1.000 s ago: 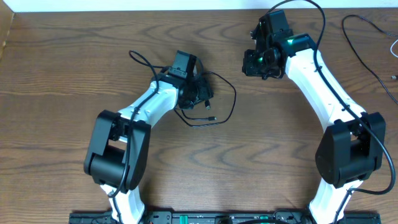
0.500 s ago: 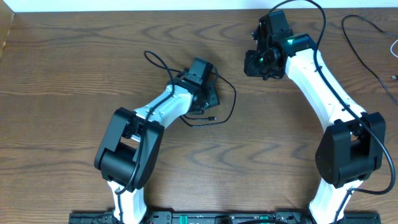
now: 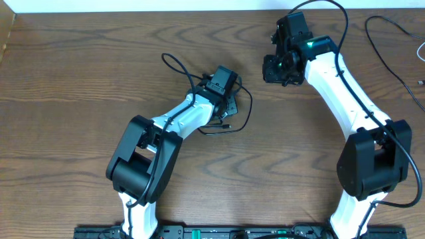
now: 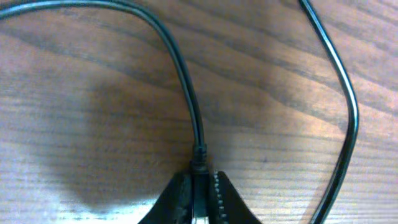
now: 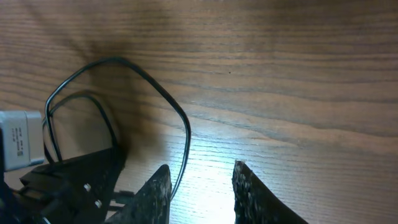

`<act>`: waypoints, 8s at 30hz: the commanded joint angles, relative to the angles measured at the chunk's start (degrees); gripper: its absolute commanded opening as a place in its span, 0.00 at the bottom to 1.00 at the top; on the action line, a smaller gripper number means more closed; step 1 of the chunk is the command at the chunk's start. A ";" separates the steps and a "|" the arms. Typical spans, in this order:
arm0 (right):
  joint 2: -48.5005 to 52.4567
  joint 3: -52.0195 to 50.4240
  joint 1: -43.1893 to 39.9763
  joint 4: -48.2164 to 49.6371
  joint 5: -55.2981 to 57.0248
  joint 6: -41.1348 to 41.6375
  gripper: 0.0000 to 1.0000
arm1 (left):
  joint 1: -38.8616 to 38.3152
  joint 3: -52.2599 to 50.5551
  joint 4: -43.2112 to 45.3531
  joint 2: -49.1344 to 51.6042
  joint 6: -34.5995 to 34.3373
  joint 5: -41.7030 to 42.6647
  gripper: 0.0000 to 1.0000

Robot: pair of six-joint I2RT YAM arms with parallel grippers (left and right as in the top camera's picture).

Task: Untangle cables

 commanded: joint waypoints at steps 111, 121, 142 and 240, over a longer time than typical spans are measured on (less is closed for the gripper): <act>-26.05 0.02 -38.42 31.56 10.25 -11.19 0.01 | 9.01 -0.07 -5.86 -35.58 -4.15 -1.97 0.52; -9.03 26.49 -45.59 10.71 10.95 -19.19 0.01 | 8.98 -0.07 -5.31 -35.01 -4.20 -1.97 0.52; 11.39 58.03 -55.54 -2.51 16.70 -24.24 0.01 | 9.01 -0.09 -1.95 -34.18 -4.81 -1.79 0.52; 13.90 6.27 -46.51 -10.58 5.81 -21.59 0.01 | 8.98 -0.13 -3.89 -27.82 -4.57 -0.26 0.52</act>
